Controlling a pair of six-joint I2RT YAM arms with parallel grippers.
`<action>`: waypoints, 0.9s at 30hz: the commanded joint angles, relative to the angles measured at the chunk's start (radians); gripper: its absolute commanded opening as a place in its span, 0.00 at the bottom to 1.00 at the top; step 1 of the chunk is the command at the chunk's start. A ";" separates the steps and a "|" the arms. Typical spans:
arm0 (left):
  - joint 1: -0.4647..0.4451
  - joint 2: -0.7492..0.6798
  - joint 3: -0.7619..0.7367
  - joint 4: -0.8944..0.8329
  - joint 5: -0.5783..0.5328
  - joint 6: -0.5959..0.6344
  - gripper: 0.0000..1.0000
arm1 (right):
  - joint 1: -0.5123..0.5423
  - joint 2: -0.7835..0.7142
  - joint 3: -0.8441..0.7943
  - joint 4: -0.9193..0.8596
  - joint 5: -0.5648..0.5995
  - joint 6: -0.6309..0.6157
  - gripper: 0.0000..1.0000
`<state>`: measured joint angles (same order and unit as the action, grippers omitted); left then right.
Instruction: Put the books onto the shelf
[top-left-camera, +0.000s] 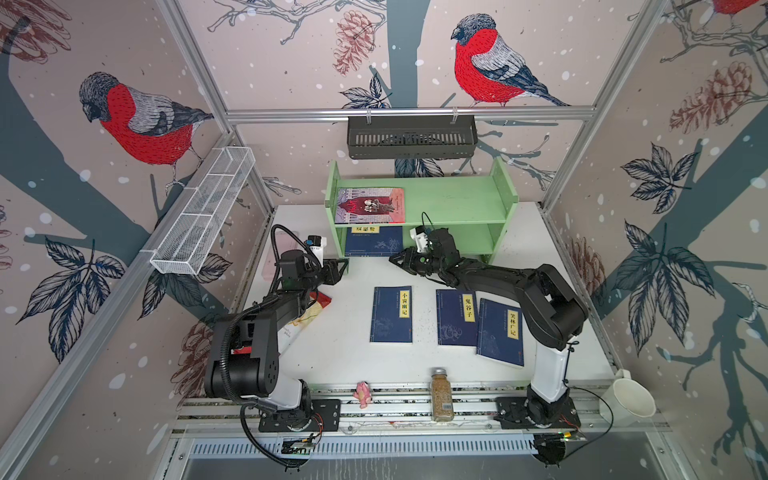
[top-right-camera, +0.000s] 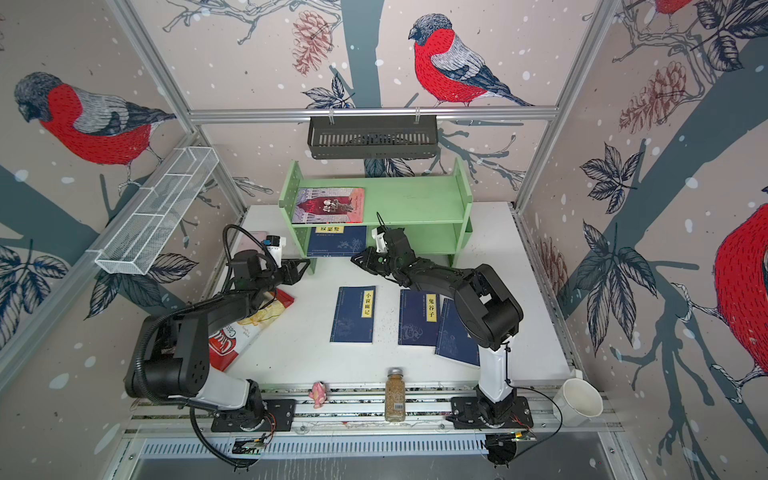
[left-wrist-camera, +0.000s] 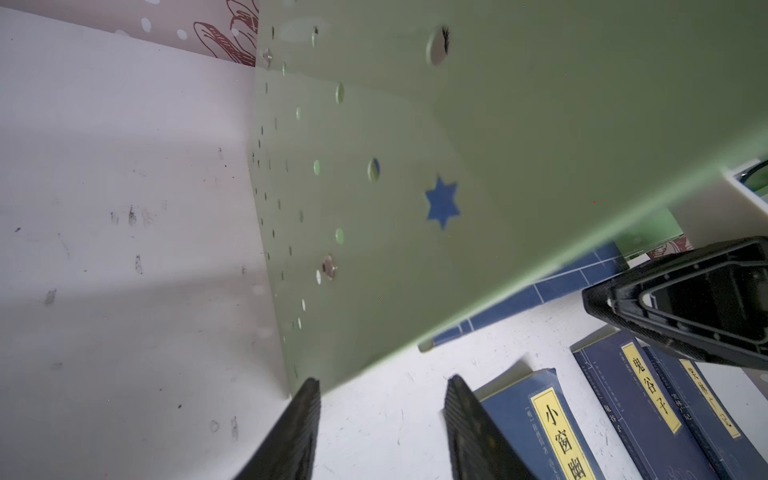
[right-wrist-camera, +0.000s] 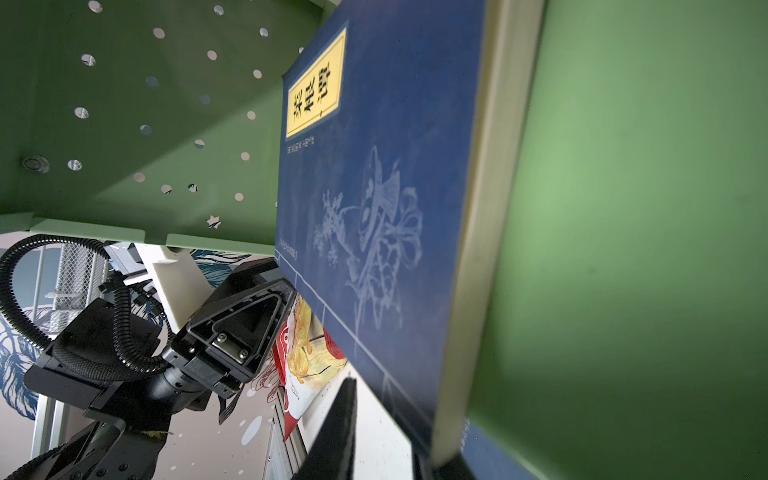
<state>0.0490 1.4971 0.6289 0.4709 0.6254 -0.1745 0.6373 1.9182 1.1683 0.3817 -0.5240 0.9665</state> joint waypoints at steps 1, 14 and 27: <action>0.000 -0.022 0.001 -0.026 0.005 0.036 0.50 | 0.004 -0.050 -0.043 0.022 0.002 -0.005 0.27; -0.001 -0.128 -0.018 -0.147 0.055 0.024 0.51 | -0.034 -0.177 -0.130 0.013 0.063 -0.035 0.28; -0.001 -0.240 -0.021 -0.283 0.119 0.068 0.52 | -0.074 -0.096 -0.038 -0.005 0.054 -0.035 0.27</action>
<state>0.0490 1.2732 0.6086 0.2234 0.7143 -0.1394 0.5674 1.8133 1.1172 0.3851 -0.4698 0.9394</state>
